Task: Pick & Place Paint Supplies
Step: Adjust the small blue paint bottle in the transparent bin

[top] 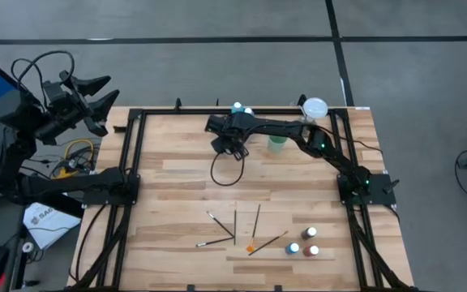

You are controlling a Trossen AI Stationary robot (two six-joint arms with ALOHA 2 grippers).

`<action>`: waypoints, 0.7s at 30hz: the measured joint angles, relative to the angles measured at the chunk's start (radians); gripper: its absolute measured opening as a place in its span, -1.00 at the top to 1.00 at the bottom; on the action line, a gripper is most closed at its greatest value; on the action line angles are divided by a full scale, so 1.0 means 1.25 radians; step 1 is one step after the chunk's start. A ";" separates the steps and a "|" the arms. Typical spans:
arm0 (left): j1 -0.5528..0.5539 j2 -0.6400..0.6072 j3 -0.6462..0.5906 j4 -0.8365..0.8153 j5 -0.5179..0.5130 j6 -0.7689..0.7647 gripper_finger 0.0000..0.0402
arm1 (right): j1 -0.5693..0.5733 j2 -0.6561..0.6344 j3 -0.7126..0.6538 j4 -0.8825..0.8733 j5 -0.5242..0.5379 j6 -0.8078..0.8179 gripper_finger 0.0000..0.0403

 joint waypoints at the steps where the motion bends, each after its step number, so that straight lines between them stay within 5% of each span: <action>1: 0.000 0.000 0.000 0.000 0.000 -0.001 -0.06 | 0.001 0.000 0.000 -0.012 0.000 0.018 0.06; 21: 0.000 0.000 0.000 0.001 -0.001 -0.021 -0.06 | 0.080 0.000 0.000 -0.096 -0.025 0.317 0.03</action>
